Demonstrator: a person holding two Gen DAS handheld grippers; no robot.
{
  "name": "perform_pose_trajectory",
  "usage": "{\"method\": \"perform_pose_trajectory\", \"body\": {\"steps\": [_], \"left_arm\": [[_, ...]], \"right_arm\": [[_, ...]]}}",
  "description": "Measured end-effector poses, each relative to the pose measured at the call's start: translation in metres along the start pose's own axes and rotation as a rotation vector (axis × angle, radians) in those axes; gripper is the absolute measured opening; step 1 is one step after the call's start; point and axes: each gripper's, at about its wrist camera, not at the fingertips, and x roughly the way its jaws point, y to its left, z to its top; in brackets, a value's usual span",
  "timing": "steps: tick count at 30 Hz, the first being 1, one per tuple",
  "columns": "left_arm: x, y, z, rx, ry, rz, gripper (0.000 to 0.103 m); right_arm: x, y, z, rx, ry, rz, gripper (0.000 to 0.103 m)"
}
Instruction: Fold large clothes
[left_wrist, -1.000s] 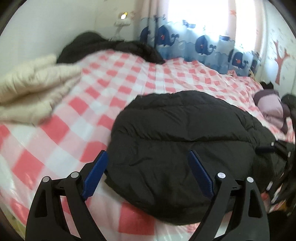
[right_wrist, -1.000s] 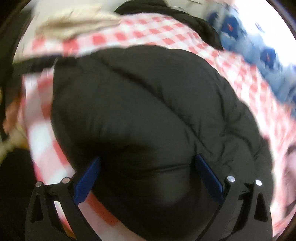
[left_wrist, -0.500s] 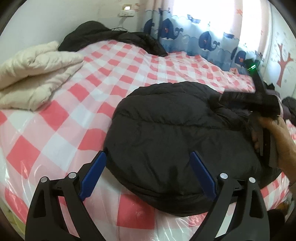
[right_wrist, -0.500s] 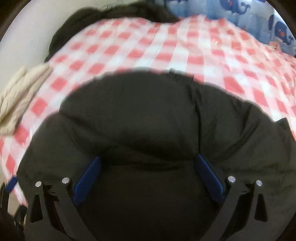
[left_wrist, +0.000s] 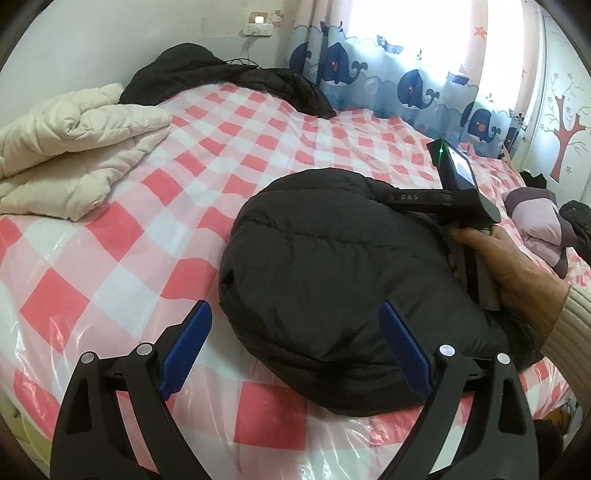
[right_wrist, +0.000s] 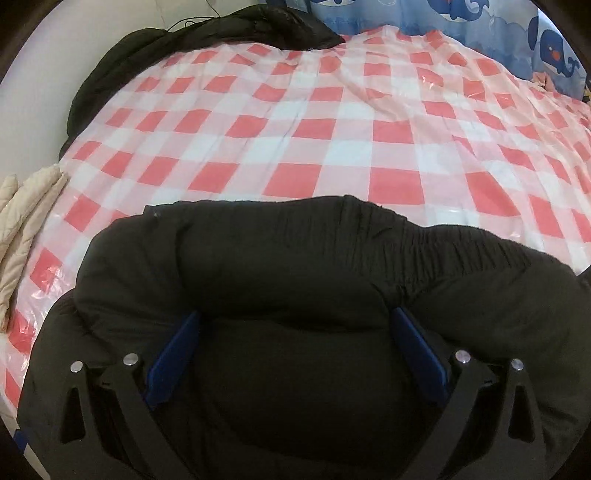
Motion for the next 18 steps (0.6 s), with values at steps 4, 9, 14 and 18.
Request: {"method": "perform_pose_trajectory", "body": {"steps": [4,9,14,18], "left_arm": [[-0.006,-0.001,0.000,0.007,0.000,-0.002,0.088],[-0.017,0.001,0.000,0.025,-0.013,0.030,0.088],[-0.040,-0.004,0.001,0.046,-0.046,0.046,0.088],[-0.054,-0.005,-0.001,0.042,-0.049,0.016,0.091]], "right_arm": [[-0.007,-0.001,0.000,0.012,0.029,0.015,0.097],[-0.072,0.033,-0.029,-0.108,-0.041,0.137,0.097],[-0.136,0.085,-0.099,-0.415,-0.010,0.229,0.097],[-0.155,0.123,-0.162,-0.726,0.035,0.149,0.097]]}}
